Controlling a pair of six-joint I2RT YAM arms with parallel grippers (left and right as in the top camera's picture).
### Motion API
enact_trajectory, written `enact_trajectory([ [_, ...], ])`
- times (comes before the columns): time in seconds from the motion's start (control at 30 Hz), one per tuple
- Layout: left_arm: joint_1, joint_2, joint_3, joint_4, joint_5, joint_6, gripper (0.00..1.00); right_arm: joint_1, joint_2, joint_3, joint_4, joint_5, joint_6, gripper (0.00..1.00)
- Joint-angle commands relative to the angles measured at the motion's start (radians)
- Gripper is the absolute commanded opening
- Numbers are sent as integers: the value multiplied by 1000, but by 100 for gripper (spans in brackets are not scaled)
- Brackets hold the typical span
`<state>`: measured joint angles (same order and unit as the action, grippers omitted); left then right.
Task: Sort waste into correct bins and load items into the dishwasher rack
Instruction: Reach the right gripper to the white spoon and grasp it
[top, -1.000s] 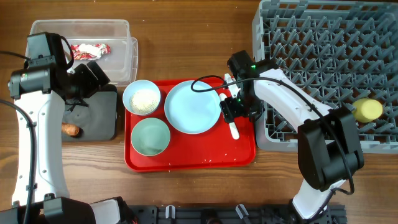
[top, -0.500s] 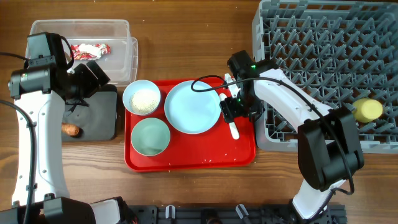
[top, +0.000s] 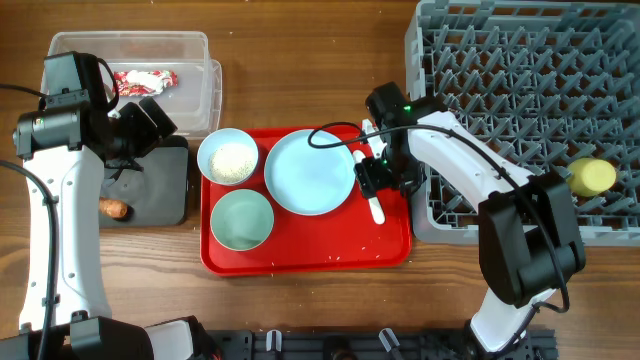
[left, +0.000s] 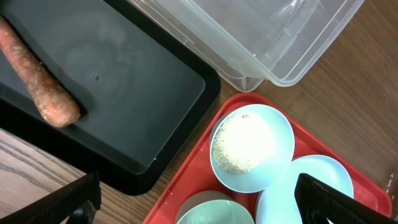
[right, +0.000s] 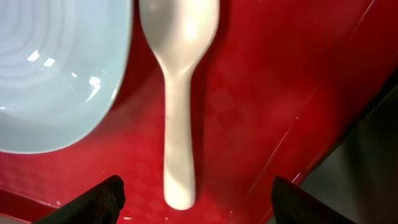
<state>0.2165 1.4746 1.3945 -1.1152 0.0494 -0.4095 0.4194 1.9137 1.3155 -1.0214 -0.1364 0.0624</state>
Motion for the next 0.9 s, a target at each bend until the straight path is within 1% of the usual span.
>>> enact_trajectory([
  [0.0, 4, -12, 10, 0, -14, -17, 100, -2, 15, -35, 39, 40, 16, 77],
  [0.13, 4, -12, 10, -1, -14, -16, 100, 6, 15, -63, 114, 54, 16, 73],
  [0.23, 4, -12, 10, -1, -14, -16, 100, 47, 15, -63, 169, 146, 14, 73],
  [0.33, 4, -12, 10, -1, -14, -16, 100, 79, 15, -63, 201, 171, 8, 73],
  [0.47, 4, -12, 10, -1, -14, -16, 100, 94, 16, -63, 213, 171, 19, 72],
  [0.57, 4, -12, 10, -1, -14, -16, 100, 94, 26, -63, 213, 166, 20, 67],
  [0.77, 4, -12, 10, -1, -14, -16, 100, 94, 79, -64, 216, 136, 44, 67],
  [0.8, 4, -12, 10, -1, -14, -16, 100, 94, 87, -64, 217, 136, 46, 65],
  [0.87, 4, -12, 10, -1, -14, -16, 100, 94, 87, -64, 215, 133, 45, 56],
])
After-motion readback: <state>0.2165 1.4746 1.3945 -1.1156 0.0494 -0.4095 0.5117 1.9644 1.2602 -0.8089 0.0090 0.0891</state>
